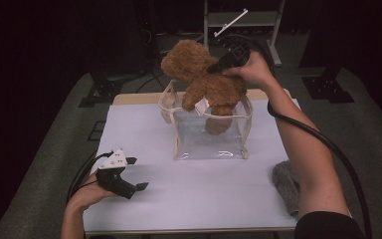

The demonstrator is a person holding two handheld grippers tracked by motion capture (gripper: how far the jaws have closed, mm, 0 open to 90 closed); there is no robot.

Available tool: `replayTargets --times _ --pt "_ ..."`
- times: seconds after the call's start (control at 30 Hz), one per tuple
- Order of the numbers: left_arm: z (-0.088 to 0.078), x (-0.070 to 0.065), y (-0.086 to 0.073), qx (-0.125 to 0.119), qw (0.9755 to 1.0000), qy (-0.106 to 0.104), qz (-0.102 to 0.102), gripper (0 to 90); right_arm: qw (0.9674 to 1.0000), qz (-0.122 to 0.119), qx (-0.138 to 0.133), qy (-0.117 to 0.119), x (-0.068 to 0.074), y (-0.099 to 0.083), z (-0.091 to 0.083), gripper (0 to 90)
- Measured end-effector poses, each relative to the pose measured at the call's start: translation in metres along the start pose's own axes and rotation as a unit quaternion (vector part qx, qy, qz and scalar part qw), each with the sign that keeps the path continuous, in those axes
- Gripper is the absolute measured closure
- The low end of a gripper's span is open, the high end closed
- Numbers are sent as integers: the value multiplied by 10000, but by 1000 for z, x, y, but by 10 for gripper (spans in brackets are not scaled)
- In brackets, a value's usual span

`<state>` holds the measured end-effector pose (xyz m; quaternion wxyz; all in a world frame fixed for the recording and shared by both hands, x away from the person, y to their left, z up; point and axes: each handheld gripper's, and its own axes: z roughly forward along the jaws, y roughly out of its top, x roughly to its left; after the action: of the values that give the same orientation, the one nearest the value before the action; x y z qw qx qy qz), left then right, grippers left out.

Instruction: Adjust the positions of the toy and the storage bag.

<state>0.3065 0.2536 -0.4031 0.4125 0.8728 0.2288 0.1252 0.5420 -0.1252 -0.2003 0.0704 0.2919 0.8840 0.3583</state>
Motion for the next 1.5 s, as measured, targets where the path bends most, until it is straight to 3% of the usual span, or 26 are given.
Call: replayTargets --times 0.1,0.37,0.57,0.7,0.83,1.0,1.1,1.2,1.37,1.5 --pt "0 0 0 6 10000 -13 17 31 9997 -169 178 44 5 -3 8 647" --pt "-1 0 0 -2 10000 -14 6 31 9978 -297 573 173 10 -17 31 646" --pt "-1 0 0 24 10000 -27 14 31 9935 -348 1044 278 10 -38 50 646" --pt "0 -1 0 28 10000 -28 17 31 9918 -358 1192 279 10 -48 57 641" --pt "1 -1 0 43 10000 -34 16 31 9923 -426 1116 314 11 -49 54 584" --pt "0 -1 1 28 10000 -29 18 31 9935 -532 930 371 15 -50 53 439" --pt "-1 -1 1 26 10000 -23 21 31 9945 -540 815 366 16 -48 52 431" --pt "0 -1 1 30 10000 -26 20 31 9960 -547 519 485 19 -40 46 422" --pt "-1 -2 1 14 10000 -17 25 31 9960 -627 396 503 26 -30 48 417" --pt "-1 -2 1 -5 10000 -17 24 31 9953 -748 147 602 34 -15 54 407"
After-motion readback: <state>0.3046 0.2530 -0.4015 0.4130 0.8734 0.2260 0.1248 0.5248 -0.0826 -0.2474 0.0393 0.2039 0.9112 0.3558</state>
